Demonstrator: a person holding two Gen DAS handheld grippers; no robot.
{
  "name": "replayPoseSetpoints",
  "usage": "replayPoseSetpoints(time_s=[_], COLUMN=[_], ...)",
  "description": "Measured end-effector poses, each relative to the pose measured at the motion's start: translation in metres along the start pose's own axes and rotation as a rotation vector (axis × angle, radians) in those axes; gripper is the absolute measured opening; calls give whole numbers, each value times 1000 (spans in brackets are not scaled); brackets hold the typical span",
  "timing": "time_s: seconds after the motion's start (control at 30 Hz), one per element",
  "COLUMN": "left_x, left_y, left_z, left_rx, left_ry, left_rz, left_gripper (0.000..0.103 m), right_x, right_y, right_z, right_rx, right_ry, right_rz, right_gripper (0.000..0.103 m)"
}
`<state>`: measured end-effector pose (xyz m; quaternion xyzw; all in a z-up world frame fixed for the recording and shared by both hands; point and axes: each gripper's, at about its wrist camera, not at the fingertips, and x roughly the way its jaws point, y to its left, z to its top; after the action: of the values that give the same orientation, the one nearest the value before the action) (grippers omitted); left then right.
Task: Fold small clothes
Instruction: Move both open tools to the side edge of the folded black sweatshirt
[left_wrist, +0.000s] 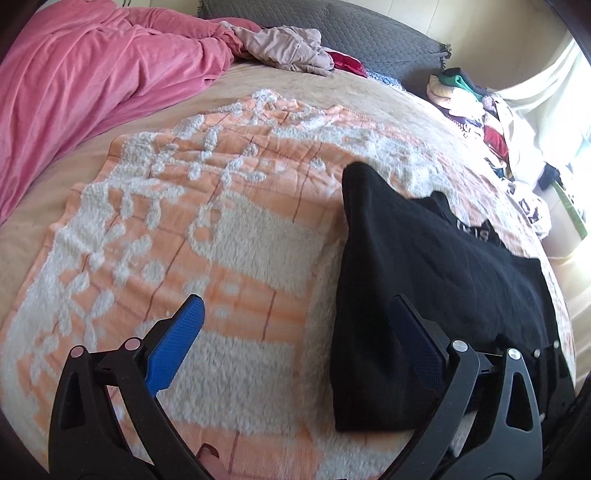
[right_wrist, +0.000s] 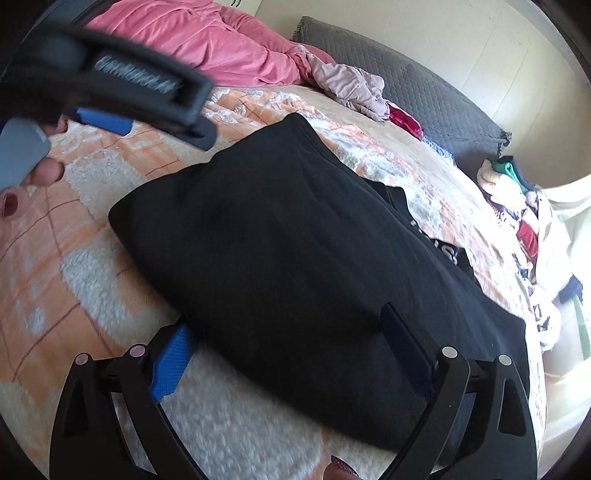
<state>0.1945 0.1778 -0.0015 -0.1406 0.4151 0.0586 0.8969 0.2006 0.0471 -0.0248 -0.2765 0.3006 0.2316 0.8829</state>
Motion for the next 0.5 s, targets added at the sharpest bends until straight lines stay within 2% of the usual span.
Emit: replayPoseSetpoints(time_s=[0.17, 0.23, 0.3, 0.37, 0.43, 0.5], left_x=[16, 23, 29, 37, 45, 51], left_y=[2, 2, 2, 1, 0, -1], left_z=[29, 38, 43, 47, 50, 52], left_rx=[-9, -16, -28, -36, -42, -54], left_ry=[21, 32, 50, 74, 101, 128], left_rz=[-16, -36, -66, -90, -116, -154], left_gripper=[93, 93, 93, 93, 93, 93], right_x=[12, 15, 16, 13, 8, 2], right_y=[8, 9, 10, 11, 11, 11], right_z=[15, 19, 22, 23, 22, 20], right_rx=[-41, -51, -59, -76, -98, -114], right_ry=[-28, -51, -66, -98, -137, -166], right_rz=[-60, -81, -82, -86, -91, -90], right_gripper=[93, 88, 72, 61, 43, 21])
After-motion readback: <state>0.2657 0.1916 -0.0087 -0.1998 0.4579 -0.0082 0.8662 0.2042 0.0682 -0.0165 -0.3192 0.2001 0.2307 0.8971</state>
